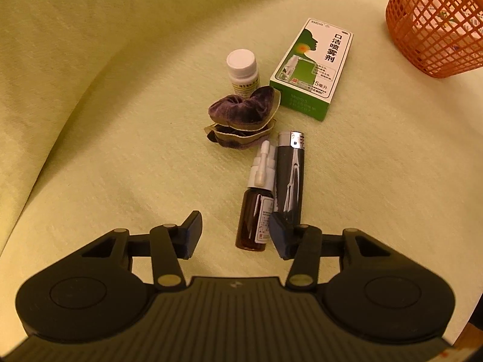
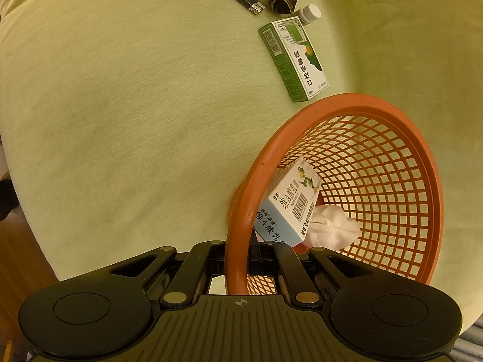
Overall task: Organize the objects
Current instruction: 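Lower the left gripper onto the brown spray bottle and grasp it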
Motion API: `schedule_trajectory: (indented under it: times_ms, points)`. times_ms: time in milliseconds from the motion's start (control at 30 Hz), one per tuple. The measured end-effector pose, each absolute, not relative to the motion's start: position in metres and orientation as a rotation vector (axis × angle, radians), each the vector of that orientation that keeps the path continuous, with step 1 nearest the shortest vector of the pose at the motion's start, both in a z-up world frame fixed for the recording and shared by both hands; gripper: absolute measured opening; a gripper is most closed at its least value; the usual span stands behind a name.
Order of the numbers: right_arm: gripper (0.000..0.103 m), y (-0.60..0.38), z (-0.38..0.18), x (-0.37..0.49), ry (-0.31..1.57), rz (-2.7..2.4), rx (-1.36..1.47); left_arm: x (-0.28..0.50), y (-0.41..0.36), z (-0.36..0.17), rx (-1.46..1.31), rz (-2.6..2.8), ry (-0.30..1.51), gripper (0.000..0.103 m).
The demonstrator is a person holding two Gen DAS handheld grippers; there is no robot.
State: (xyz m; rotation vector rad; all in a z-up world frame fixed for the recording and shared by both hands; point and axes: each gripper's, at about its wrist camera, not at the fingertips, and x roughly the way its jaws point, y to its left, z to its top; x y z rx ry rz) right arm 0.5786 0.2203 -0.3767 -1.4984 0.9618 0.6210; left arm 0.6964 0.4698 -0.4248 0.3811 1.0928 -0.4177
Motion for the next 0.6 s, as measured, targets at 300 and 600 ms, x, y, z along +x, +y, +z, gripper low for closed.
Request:
schedule_trajectory:
  times_ms: [300,600]
  points:
    - [0.0,0.219,-0.376,0.579,0.961,0.623,-1.495,0.705,0.463,-0.435,0.402,-0.451,1.111,0.033]
    - [0.0,0.219,-0.376,0.58,0.959,0.625,-1.497,0.702,0.458,-0.437,0.401,-0.473,1.135,0.021]
